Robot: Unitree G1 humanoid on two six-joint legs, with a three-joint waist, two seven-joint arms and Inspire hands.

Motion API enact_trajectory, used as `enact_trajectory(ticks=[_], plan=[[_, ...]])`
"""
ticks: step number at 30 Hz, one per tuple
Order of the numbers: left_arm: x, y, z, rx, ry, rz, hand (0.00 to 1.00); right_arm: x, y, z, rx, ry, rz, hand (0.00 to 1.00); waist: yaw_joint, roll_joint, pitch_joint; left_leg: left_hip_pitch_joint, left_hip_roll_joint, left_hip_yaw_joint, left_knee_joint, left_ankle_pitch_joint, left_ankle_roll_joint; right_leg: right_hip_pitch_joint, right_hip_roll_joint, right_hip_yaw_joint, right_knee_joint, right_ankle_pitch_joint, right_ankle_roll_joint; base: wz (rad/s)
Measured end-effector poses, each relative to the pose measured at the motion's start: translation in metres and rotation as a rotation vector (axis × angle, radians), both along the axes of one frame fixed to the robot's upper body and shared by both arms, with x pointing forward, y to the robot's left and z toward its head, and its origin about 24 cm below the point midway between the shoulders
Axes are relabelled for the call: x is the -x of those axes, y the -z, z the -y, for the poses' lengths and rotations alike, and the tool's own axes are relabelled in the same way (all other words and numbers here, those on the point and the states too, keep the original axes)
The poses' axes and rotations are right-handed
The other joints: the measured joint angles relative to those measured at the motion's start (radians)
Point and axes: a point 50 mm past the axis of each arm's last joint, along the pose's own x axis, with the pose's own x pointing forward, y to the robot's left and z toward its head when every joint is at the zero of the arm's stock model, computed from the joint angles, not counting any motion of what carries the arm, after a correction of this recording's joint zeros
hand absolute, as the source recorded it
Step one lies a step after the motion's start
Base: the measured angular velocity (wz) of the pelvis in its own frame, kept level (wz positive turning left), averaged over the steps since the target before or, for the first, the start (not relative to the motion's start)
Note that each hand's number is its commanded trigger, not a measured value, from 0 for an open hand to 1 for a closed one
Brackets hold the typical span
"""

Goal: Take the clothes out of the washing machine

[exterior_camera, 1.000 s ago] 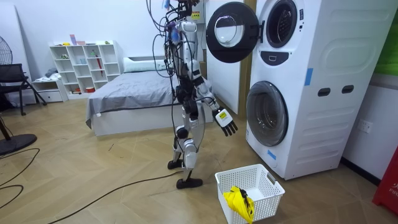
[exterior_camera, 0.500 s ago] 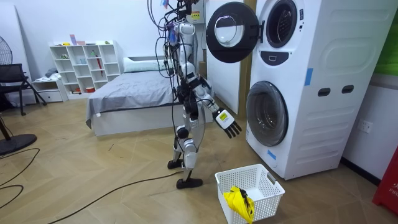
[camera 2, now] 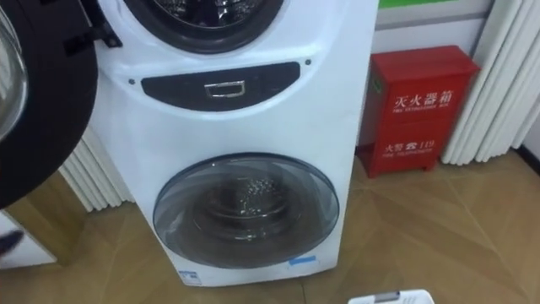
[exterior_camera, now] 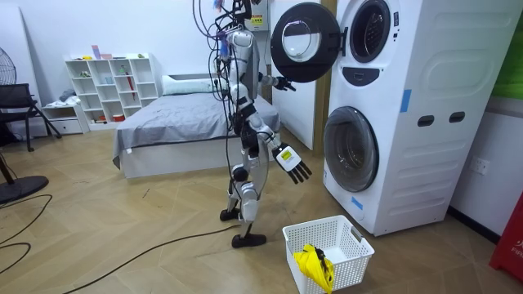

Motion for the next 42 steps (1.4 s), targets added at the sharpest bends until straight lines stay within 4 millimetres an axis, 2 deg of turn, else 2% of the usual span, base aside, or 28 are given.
enact_trajectory(ticks=[2,6,8,9,10,11,12,13,14,15,16,17,21,23,25,26,28,29,37,38,40,42], plan=[[-0.004,-0.006,0.001,0.005,0.011,0.000,0.00,0.008,-0.002,0.003,0.008,0.013,-0.003,0.00,0.010,0.000,0.0000,-0.002,0.001,-0.003,0.001,0.000,0.000,0.000,-0.004,-0.001,0.000,0.000,0.000,0.05],[-0.008,-0.014,0.000,-0.004,0.022,-0.005,0.00,0.011,-0.004,0.010,0.028,0.051,-0.006,0.00,0.011,-0.002,-0.0013,-0.015,0.001,-0.009,0.007,0.000,0.000,0.003,-0.007,0.009,-0.003,0.002,0.001,0.12],[-0.008,-0.017,-0.002,-0.008,0.020,-0.020,0.00,0.008,-0.006,0.010,0.031,0.053,0.012,0.00,0.014,-0.005,-0.0029,-0.025,0.000,-0.008,0.032,0.000,0.000,0.017,-0.012,0.045,-0.016,0.011,0.000,0.20],[-0.015,-0.020,0.000,-0.002,0.032,-0.029,0.00,0.008,-0.007,0.010,0.022,0.067,0.022,0.00,0.017,-0.024,-0.0014,-0.083,-0.019,-0.009,0.120,-0.018,0.007,0.034,-0.041,0.134,-0.040,0.021,0.000,0.66],[-0.031,-0.026,0.011,-0.005,0.085,-0.032,0.00,0.010,-0.008,0.015,0.024,0.100,0.030,0.00,0.025,-0.042,-0.0062,-0.161,-0.036,-0.031,0.092,-0.006,0.012,0.029,-0.063,0.206,-0.047,0.021,0.005,0.86],[-0.041,-0.031,0.017,-0.017,0.117,-0.019,0.00,0.011,-0.010,0.020,0.029,0.122,0.035,0.00,0.035,-0.038,-0.0057,-0.194,-0.038,-0.026,0.041,0.031,0.041,0.017,-0.064,0.202,-0.040,0.016,0.014,0.48],[-0.046,-0.042,0.018,-0.067,0.137,-0.001,0.00,0.015,-0.008,0.021,0.025,0.137,0.020,0.00,0.081,-0.040,-0.0056,-0.184,-0.042,0.025,0.040,0.063,0.045,-0.017,-0.075,0.177,-0.017,0.000,0.050,-0.09],[-0.046,-0.051,0.014,-0.119,0.123,0.001,0.00,0.015,-0.008,0.021,0.020,0.129,0.020,0.00,0.112,-0.040,-0.0059,-0.174,-0.037,0.018,0.044,0.064,0.045,-0.026,-0.072,0.101,-0.025,-0.004,0.054,-0.50],[-0.043,-0.060,0.006,-0.171,0.089,-0.005,0.00,0.010,-0.009,0.020,0.011,0.117,0.031,0.00,0.127,-0.033,-0.0022,-0.166,-0.026,-0.029,0.043,0.063,0.045,-0.055,-0.050,0.051,-0.051,0.016,0.036,-0.34],[-0.042,-0.063,0.002,-0.196,0.078,-0.021,0.00,0.008,-0.010,0.020,0.012,0.113,0.036,0.00,0.126,-0.030,-0.0014,-0.163,-0.022,-0.057,0.042,0.062,0.043,-0.078,-0.037,0.033,-0.067,0.049,0.028,-0.04],[-0.040,-0.064,-0.002,-0.223,0.062,-0.057,0.00,0.010,-0.011,0.023,0.026,0.114,0.031,0.00,0.119,-0.023,0.0007,-0.147,-0.020,-0.088,0.039,0.054,0.034,-0.110,-0.031,-0.012,-0.063,0.119,0.012,0.36],[-0.040,-0.064,-0.002,-0.227,0.064,-0.067,0.00,0.016,-0.011,0.028,0.051,0.122,0.008,0.00,0.111,-0.020,-0.0011,-0.132,-0.018,-0.085,0.034,0.053,0.031,-0.096,-0.028,-0.019,-0.037,0.113,0.013,0.36],[-0.043,-0.072,0.000,-0.262,0.074,-0.046,0.00,0.023,-0.011,0.035,0.089,0.098,-0.052,0.00,0.120,-0.026,-0.0025,-0.120,-0.014,-0.080,0.022,0.051,0.028,-0.081,-0.019,-0.026,-0.031,0.110,0.012,0.14],[-0.044,-0.076,0.002,-0.292,0.082,-0.051,0.00,0.023,-0.009,0.032,0.080,0.083,-0.062,0.00,0.114,-0.031,0.0015,-0.120,-0.016,-0.082,0.022,0.049,0.027,-0.080,-0.020,-0.031,-0.033,0.109,0.013,0.06],[-0.047,-0.086,0.006,-0.342,0.088,-0.025,0.00,0.013,-0.008,0.026,0.055,0.080,-0.039,0.00,0.094,-0.050,0.0149,-0.134,-0.021,-0.091,0.027,0.043,0.030,-0.079,-0.021,-0.050,-0.034,0.104,0.018,0.25],[-0.049,-0.089,0.008,-0.364,0.097,-0.019,0.00,0.012,-0.007,0.024,0.045,0.076,-0.035,0.00,0.094,-0.060,0.0150,-0.146,-0.023,-0.093,0.042,0.039,0.032,-0.082,-0.023,-0.052,-0.035,0.103,0.019,0.16],[-0.051,-0.092,0.013,-0.388,0.110,-0.014,0.00,0.012,-0.007,0.022,0.043,0.068,-0.037,0.00,0.093,-0.065,0.0156,-0.161,-0.026,-0.103,0.067,0.030,0.035,-0.081,-0.027,-0.057,-0.035,0.102,0.020,0.15],[-0.053,-0.093,0.017,-0.405,0.119,-0.016,0.00,0.012,-0.007,0.022,0.039,0.068,-0.040,0.00,0.086,-0.065,0.0156,-0.174,-0.031,-0.116,0.082,0.025,0.038,-0.080,-0.032,-0.075,-0.037,0.102,0.021,0.27],[-0.053,-0.092,0.041,-0.422,0.157,0.038,0.00,0.011,0.002,0.007,-0.004,0.001,-0.082,0.00,0.075,-0.060,0.0187,-0.185,-0.045,-0.142,0.099,0.017,0.053,-0.070,-0.049,-0.119,-0.030,0.102,0.027,0.19],[-0.048,-0.090,0.047,-0.422,0.174,0.046,0.00,0.009,0.004,0.007,-0.011,-0.002,-0.089,0.00,0.055,-0.056,0.0211,-0.186,-0.049,-0.142,0.098,0.020,0.057,-0.065,-0.056,-0.123,-0.030,0.102,0.028,0.43],[-0.042,-0.086,0.060,-0.406,0.207,0.074,0.00,0.009,0.003,0.008,-0.013,-0.006,-0.090,0.00,0.039,-0.050,0.0241,-0.185,-0.049,-0.139,0.089,0.024,0.068,-0.066,-0.067,-0.128,-0.024,0.101,0.030,0.46],[-0.029,-0.083,0.077,-0.384,0.226,0.120,0.00,0.005,0.004,0.005,-0.021,-0.023,-0.087,0.00,0.038,-0.050,0.0240,-0.182,-0.057,-0.139,0.075,0.031,0.079,-0.071,-0.079,-0.137,-0.015,0.099,0.036,0.26]])
